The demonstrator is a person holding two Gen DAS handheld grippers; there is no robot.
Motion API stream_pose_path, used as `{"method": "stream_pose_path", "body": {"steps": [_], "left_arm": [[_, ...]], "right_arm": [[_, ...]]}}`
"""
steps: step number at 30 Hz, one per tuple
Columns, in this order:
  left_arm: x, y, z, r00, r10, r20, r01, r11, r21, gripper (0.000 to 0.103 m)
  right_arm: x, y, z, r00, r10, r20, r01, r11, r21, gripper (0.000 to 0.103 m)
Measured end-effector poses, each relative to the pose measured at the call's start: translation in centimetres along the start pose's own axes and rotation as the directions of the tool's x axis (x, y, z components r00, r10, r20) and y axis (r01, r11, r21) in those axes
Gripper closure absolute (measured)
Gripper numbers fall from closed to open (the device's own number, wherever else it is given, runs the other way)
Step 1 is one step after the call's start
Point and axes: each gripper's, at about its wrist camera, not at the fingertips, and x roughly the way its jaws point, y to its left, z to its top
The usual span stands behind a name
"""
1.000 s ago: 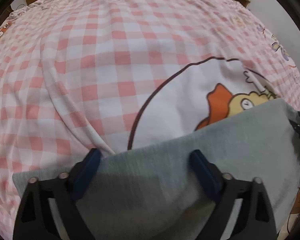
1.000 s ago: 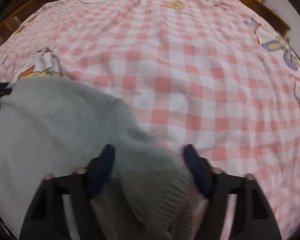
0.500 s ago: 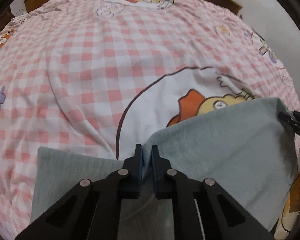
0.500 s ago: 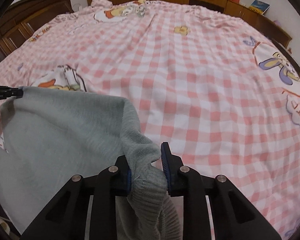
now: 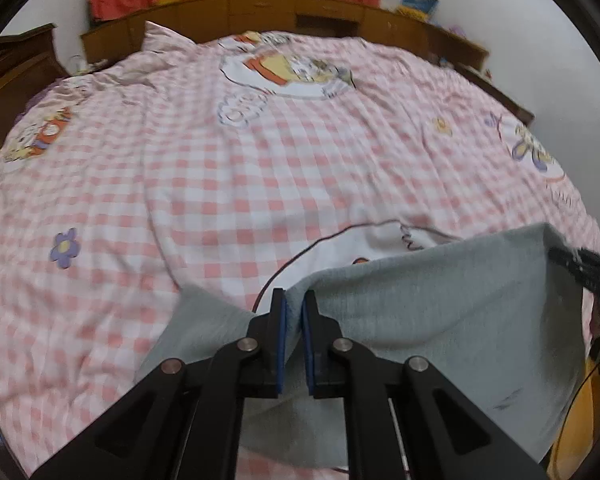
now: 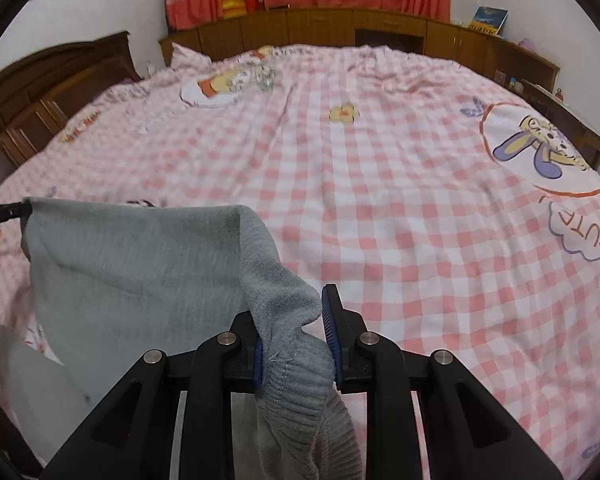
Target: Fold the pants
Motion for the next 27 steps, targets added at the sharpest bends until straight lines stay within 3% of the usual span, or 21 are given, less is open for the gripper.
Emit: {"method": "stream_pose_path", "body": {"steps": [7,15,24,27], "left_arm": [[-6.1,-1.1,-3.4,0.996,0.016,0.084,-0.016,1.0,0.004,0.096],[-11.8,-2.8,-11.3,0.992,0.015,0.124,-0.014,1.0,-0.011,0.096],[-12.8,-3.5,-22.2,0.996,-0.011,0.085,0.018,0.997,-0.079,0.096],[-12.0,-4.0,-25.3,0.998,-0.025,0.059,0.03,0.995,-0.091,0.096]], "right_arm": [[-5.2,1.4,-2.4,0.999,0.043,0.026,-0.041,0.997,-0.064,0.079],[-9.9,4.3,-7.8,0.999,0.033,-0.011,-0.034,0.97,-0.242,0.079],[-10.9,5.8,-16.2,0.996,-0.013,-0.09,-0.019,0.936,-0.351,0.078],[-10.3,6.4,-18.3,0.992,-0.067,-0.106,0.02,0.918,-0.397,0.078]]}}
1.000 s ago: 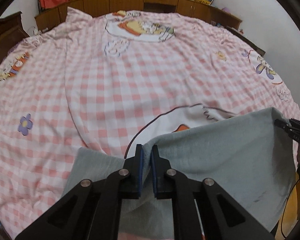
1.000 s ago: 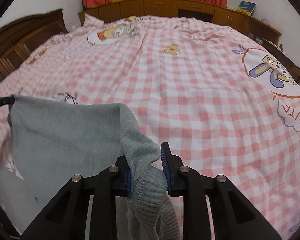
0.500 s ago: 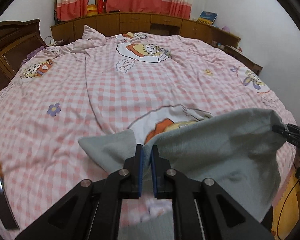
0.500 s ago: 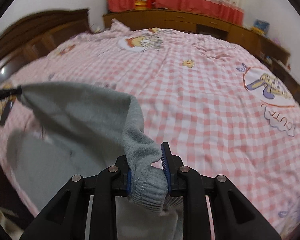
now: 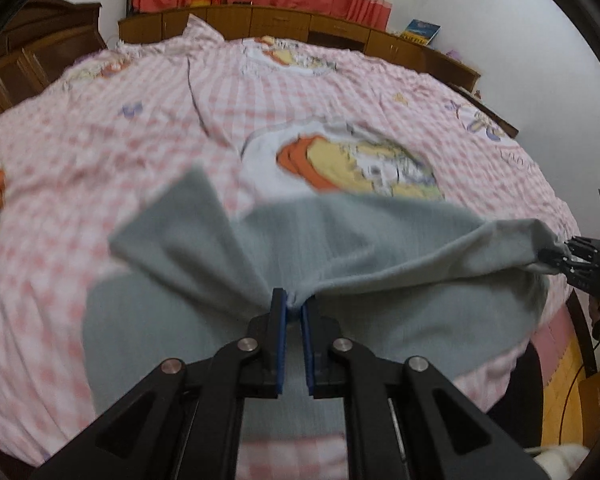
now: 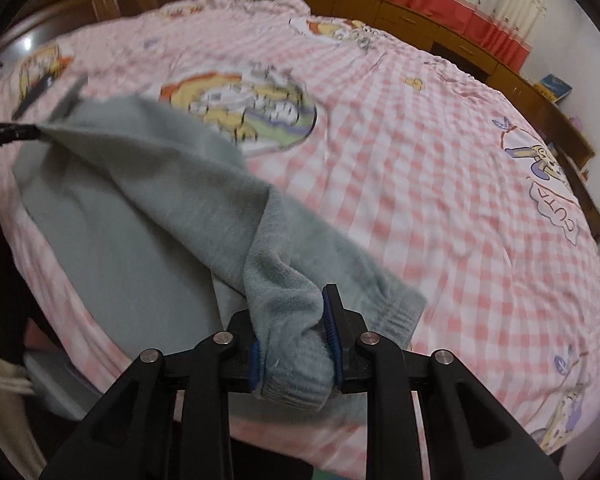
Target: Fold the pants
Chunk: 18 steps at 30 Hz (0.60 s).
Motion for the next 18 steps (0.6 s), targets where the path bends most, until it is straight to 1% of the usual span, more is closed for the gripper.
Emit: {"method": "stream_pose_path", "body": {"steps": [4,6,9,11,14,17,18], "left_arm": [[1.5,0.2,-3.2,0.998,-0.014,-0.056,0.011,0.999,-0.047,0.096],[1.8,0.3,-4.1,0.998,-0.008,-0.065,0.005,0.999,-0.053,0.096],[2.0,0.7,-4.9,0.997,-0.001,-0.075,-0.003,0.998,-0.06,0.096],[2.0,1.2,-5.2,0.997,-0.003,-0.075,-0.002,0.998,-0.07,0.096],[1.8,2.0,-5.7,0.997,-0.019,-0.08,0.012,0.995,-0.097,0.096],[1.6,2.3,-6.0,0.995,-0.04,-0.088,0.029,0.991,-0.128,0.095],[1.5,2.3,-5.9,0.995,-0.045,-0.09,0.032,0.991,-0.133,0.092]], "right_arm": [[0.6,0.9,-1.3,0.999,-0.012,-0.042,0.011,1.0,-0.018,0.077],[0.6,1.2,-1.9,0.998,-0.022,-0.051,0.021,0.999,-0.026,0.073],[0.3,1.5,-2.7,0.997,-0.057,-0.056,0.056,0.998,-0.022,0.062],[0.1,1.4,-3.3,0.996,-0.062,-0.058,0.062,0.998,-0.003,0.056],[-0.4,1.1,-4.2,0.997,-0.051,-0.061,0.053,0.998,0.028,0.055],[-1.0,0.3,-5.2,0.997,-0.013,-0.07,0.017,0.998,0.067,0.054],[-1.3,-0.1,-5.5,0.998,-0.001,-0.071,0.006,0.997,0.083,0.054]]}}
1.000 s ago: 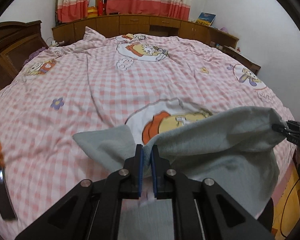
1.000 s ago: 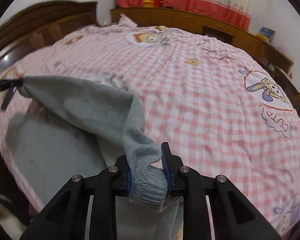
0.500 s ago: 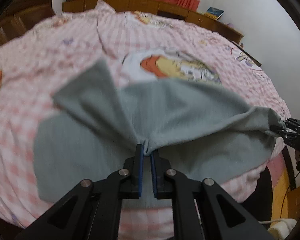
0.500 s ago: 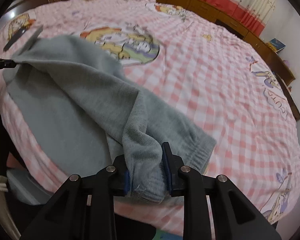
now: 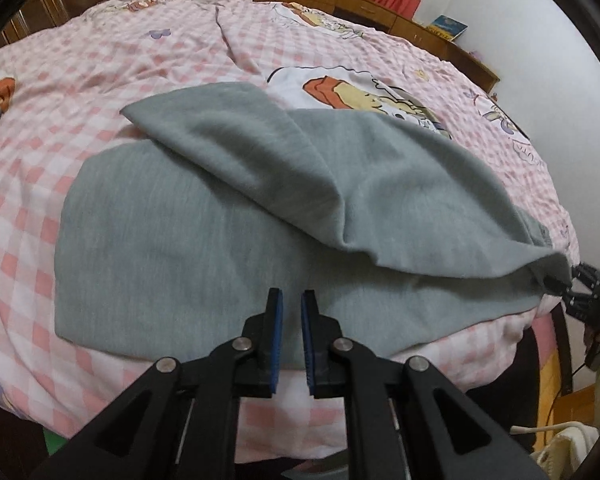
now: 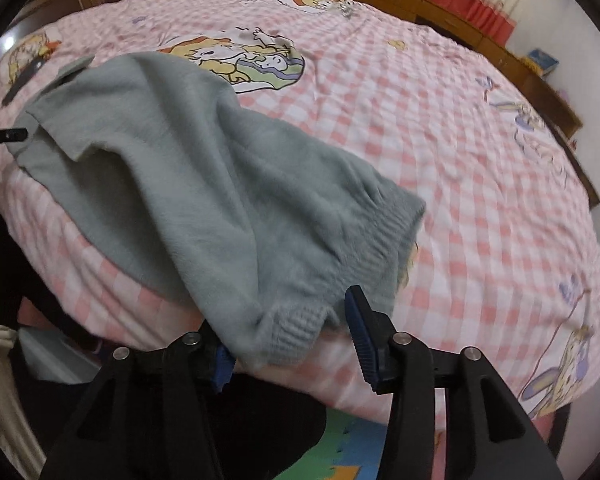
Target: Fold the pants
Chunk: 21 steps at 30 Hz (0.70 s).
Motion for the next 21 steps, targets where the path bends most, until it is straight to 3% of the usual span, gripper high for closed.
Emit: {"method": "stream_pose_path", "body": {"steps": [1,4,6,8,13,16,21], "left_arm": [[0.0,-0.2,0.1,1.0,-0.003,-0.001,0.003,1.0,-0.002,0.09],[-0.5,-0.8,0.5,1.0,-0.019,0.016,0.019,1.0,0.002,0.067],[-1.0,-1.5,0.8,0.999,-0.021,0.042,0.021,1.0,0.007,0.046],[-1.2,-2.1,1.2,0.998,-0.019,0.06,0.018,1.0,0.014,0.04],[-0.6,-3.0,1.9,0.998,0.001,0.056,-0.002,1.0,0.026,0.039],[-0.1,-2.8,2.2,0.997,0.057,0.054,-0.057,0.998,-0.005,0.039],[0.3,-2.8,2.6,0.997,0.061,0.055,-0.059,0.998,-0.025,0.039]], "right_arm": [[-0.3,-0.5,-0.2,1.0,0.01,0.0,-0.01,1.0,0.02,0.054],[-1.2,-2.4,-1.1,0.999,0.049,-0.007,-0.048,0.994,0.095,0.051],[-1.9,-3.3,-1.5,0.998,0.067,-0.001,-0.066,0.99,0.123,0.05],[-2.5,-3.9,-1.7,0.997,0.082,0.01,-0.082,0.985,0.149,0.05],[-4.0,-5.9,-1.6,0.991,0.118,0.063,-0.13,0.958,0.254,0.05],[-4.0,-7.4,-1.6,0.981,0.173,0.088,-0.193,0.916,0.352,0.05],[-2.1,-8.5,-0.7,0.95,0.287,0.12,-0.309,0.821,0.48,0.05]]}}
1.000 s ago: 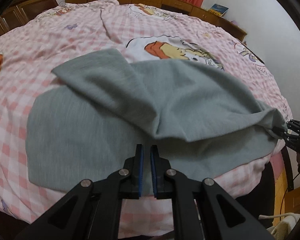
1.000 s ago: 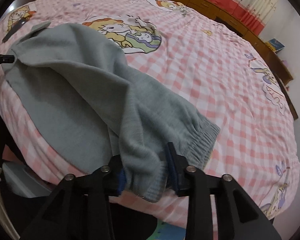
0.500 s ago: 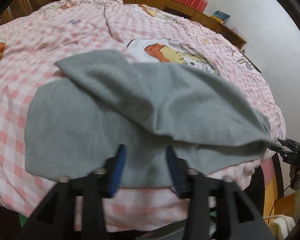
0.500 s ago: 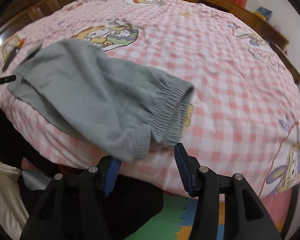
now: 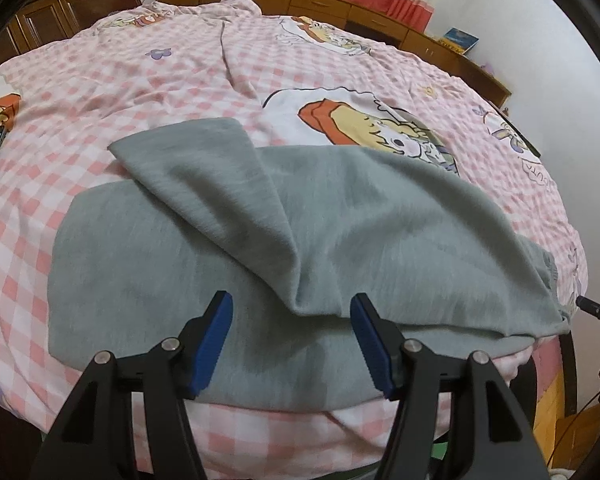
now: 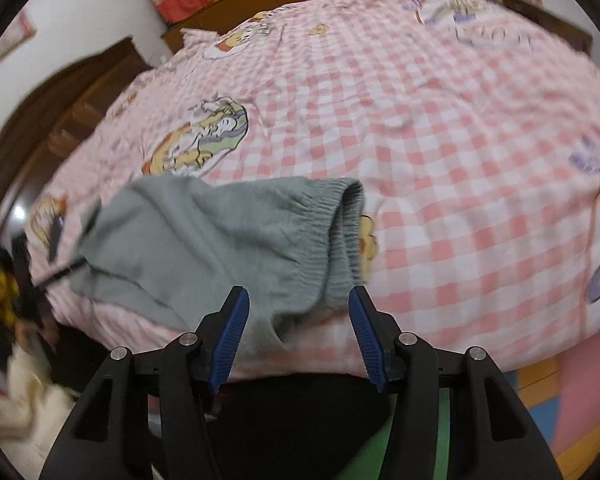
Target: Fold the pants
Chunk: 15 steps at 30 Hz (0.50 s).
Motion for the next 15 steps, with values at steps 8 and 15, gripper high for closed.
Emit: {"method": "stream_pose_path", "body": {"steps": [8,15], "left_arm": [[1.2,-0.9,0.0,0.999,0.043,-0.017,-0.043,0.999,0.003,0.039],[2.5,-0.5,-0.4,0.996,0.086,-0.039,-0.087,0.996,-0.021,0.039]], "right_arm": [[4.6,-0.1,0.9,0.992,-0.004,-0.126,0.013,0.997,0.072,0.05],[7.2,0.0,3.0,0.989,0.105,-0.103,-0.09,0.987,0.137,0.051]]}}
